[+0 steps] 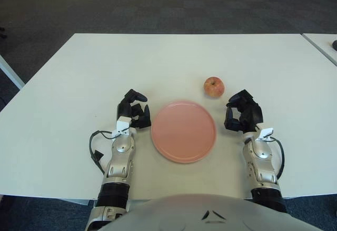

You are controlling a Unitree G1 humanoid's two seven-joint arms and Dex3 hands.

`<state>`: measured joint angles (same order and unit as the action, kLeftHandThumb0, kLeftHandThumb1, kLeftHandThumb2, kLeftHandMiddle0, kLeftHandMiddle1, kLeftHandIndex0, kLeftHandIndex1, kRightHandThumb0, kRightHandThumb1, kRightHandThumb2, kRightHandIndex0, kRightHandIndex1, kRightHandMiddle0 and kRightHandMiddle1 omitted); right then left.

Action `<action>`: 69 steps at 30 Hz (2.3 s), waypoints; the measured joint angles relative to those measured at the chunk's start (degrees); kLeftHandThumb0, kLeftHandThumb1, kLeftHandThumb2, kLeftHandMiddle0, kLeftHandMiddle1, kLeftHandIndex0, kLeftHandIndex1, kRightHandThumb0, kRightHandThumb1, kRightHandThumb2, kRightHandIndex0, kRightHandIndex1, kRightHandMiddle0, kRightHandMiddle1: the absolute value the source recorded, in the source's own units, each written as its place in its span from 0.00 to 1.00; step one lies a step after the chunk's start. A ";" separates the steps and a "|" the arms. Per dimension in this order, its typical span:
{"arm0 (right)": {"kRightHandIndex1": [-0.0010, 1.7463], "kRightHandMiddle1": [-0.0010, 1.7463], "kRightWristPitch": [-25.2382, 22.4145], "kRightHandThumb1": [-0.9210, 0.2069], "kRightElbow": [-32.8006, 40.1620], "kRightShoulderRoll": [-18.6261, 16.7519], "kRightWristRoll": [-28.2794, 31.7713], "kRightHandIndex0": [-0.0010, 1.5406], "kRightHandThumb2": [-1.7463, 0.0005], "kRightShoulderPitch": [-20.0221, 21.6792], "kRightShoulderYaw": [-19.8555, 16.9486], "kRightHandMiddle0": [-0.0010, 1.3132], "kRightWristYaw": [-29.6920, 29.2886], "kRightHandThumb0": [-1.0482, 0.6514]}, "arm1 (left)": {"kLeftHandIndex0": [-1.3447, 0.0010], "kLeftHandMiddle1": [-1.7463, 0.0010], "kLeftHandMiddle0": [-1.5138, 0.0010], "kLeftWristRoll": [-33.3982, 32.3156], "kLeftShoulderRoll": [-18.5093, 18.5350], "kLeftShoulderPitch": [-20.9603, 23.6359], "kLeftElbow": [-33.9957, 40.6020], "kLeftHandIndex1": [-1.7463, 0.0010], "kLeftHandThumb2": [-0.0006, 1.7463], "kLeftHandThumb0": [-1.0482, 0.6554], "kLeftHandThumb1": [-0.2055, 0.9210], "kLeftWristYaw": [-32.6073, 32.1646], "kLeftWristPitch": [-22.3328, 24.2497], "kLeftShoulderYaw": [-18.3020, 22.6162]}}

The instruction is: Put the apple into the plate.

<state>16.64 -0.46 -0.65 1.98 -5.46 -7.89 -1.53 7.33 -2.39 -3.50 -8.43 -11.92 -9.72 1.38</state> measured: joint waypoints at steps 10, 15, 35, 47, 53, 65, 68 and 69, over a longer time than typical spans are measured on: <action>1.00 0.94 5.05 0.67 -2.23 3.66 1.13 0.49 0.16 2.60 -3.49 0.41 0.18 0.61 | 0.46 0.00 0.20 0.40 -0.11 0.68 -0.78 0.00 0.86 0.30 0.33 -0.40 0.00 -0.30; 1.00 0.94 5.07 0.67 -3.51 3.57 1.28 0.49 0.16 2.56 -3.36 0.41 0.25 0.61 | 0.46 0.00 0.20 0.41 -0.11 0.97 -1.02 0.00 0.86 0.30 0.33 -0.40 -0.06 -0.41; 0.13 0.26 7.94 0.03 -8.23 11.20 -19.70 0.04 0.85 29.95 2.15 0.00 -8.25 0.15 | 0.44 0.00 0.19 0.53 -0.03 1.59 -1.93 0.00 0.87 0.30 0.32 -0.90 -0.67 -0.24; 0.00 0.01 0.36 0.00 -16.00 13.38 -24.29 0.00 0.90 37.71 10.86 0.00 -0.69 0.02 | 0.44 0.00 0.19 0.95 0.08 2.38 -3.13 0.00 0.88 0.30 0.31 -0.95 -1.89 -0.58; 0.00 0.00 2.82 0.00 -25.71 15.56 -25.32 0.00 0.90 43.31 13.23 0.00 0.42 0.00 | 0.43 0.00 0.18 1.18 0.11 2.34 -3.20 0.00 0.89 0.29 0.29 -1.13 -1.95 -0.68; 0.00 0.00 9.87 0.00 -51.50 18.45 -34.30 0.00 0.86 53.90 22.02 0.00 -6.72 0.00 | 0.41 0.00 0.17 2.58 0.07 2.36 -3.12 0.00 0.90 0.28 0.28 -2.60 -1.94 -1.02; 0.00 0.00 10.50 0.00 -52.77 19.02 -37.14 0.00 0.82 54.82 24.98 0.00 -7.31 0.00 | 0.42 0.00 0.17 2.63 0.05 2.36 -3.11 0.00 0.90 0.29 0.28 -2.66 -1.94 -1.13; 0.00 0.00 10.49 0.00 -52.91 19.30 -38.26 0.00 0.82 55.12 26.03 0.00 -7.33 0.00 | 0.42 0.00 0.17 2.62 0.04 2.36 -3.11 0.00 0.90 0.29 0.28 -2.66 -1.94 -1.17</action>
<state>27.13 -53.37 18.65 -36.28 49.66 18.14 -8.86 9.95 -2.34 -1.14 -11.54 -14.58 -11.66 0.21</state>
